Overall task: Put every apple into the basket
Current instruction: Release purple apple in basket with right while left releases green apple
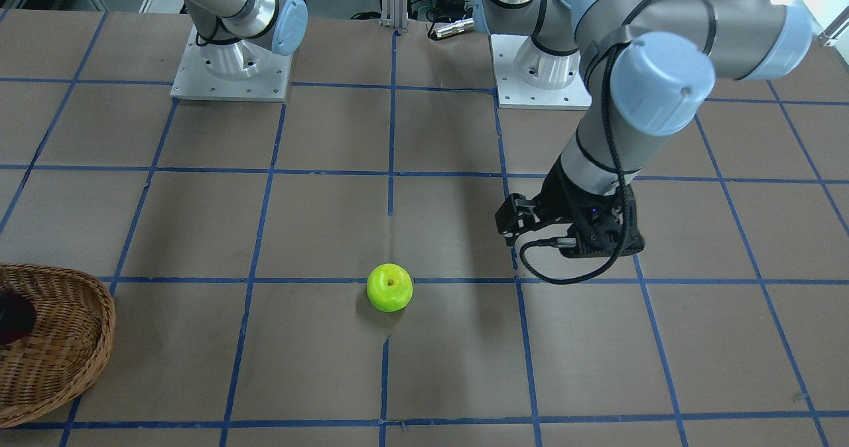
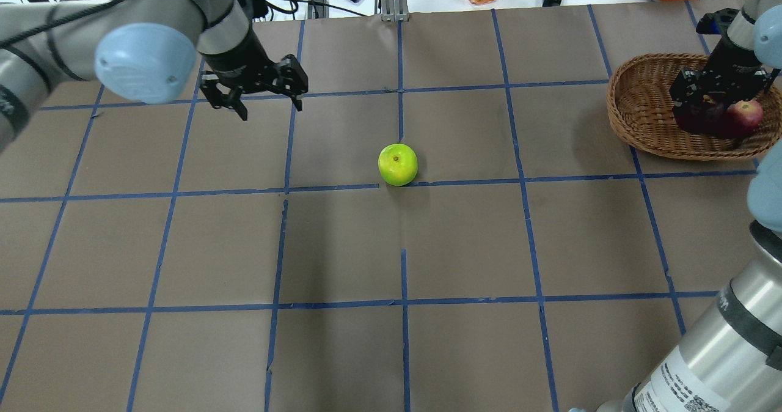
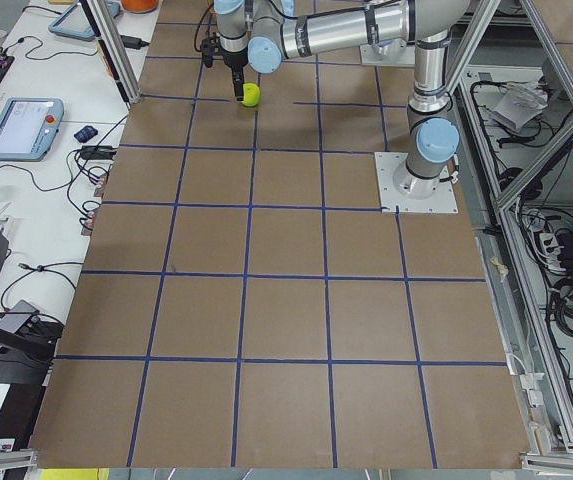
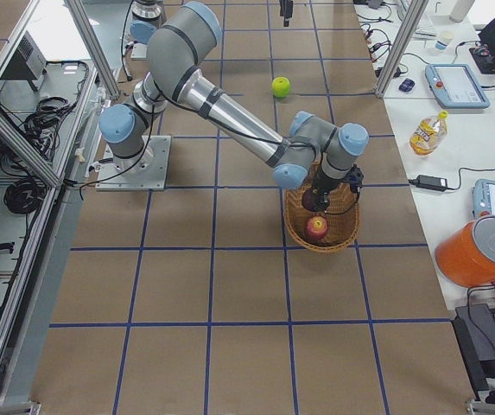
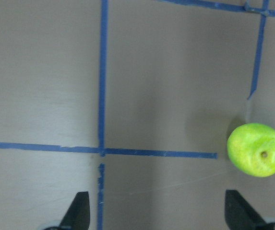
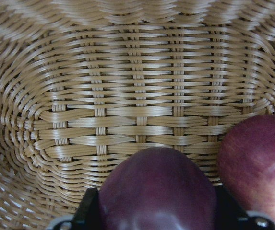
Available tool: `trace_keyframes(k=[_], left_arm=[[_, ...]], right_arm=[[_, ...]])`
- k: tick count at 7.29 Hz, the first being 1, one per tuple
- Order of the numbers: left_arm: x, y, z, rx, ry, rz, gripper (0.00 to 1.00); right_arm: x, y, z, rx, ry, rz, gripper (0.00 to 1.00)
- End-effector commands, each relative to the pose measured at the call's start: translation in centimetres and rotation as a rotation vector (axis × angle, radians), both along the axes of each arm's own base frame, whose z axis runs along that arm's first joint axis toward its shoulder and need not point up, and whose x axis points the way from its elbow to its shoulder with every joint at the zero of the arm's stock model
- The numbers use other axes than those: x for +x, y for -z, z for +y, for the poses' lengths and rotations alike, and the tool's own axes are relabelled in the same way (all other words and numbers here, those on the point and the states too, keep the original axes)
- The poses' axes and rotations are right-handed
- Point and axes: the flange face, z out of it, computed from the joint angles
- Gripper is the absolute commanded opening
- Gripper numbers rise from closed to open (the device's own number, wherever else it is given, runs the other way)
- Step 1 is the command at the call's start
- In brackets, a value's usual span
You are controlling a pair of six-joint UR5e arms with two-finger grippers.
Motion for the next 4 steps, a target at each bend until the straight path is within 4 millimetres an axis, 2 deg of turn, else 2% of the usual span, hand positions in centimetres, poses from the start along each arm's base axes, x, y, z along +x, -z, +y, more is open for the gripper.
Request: trace_keyframes(k=[1, 2, 3, 4], left_arm=[[3.1, -5.2, 3.1, 0.022, -0.011, -0.036, 1.0], [4.7, -7.1, 4.1, -0.008, -0.016, -0.035, 1.0], [4.4, -8.4, 5.2, -0.033, 0.0, -0.035, 1.0], [3.9, -9.9, 6.4, -0.06, 0.009, -0.04, 1.0]], right_arm=[[-0.1, -1.5, -0.2, -0.013, 0.005, 0.009, 1.0], [1.0, -4.7, 0.7, -0.019, -0.002, 0.008, 1.0], [2.8, -7.6, 1.7, -0.008, 0.002, -0.008, 1.0], [6.4, -10.1, 2.1, -0.004, 0.006, -0.005, 1.0]])
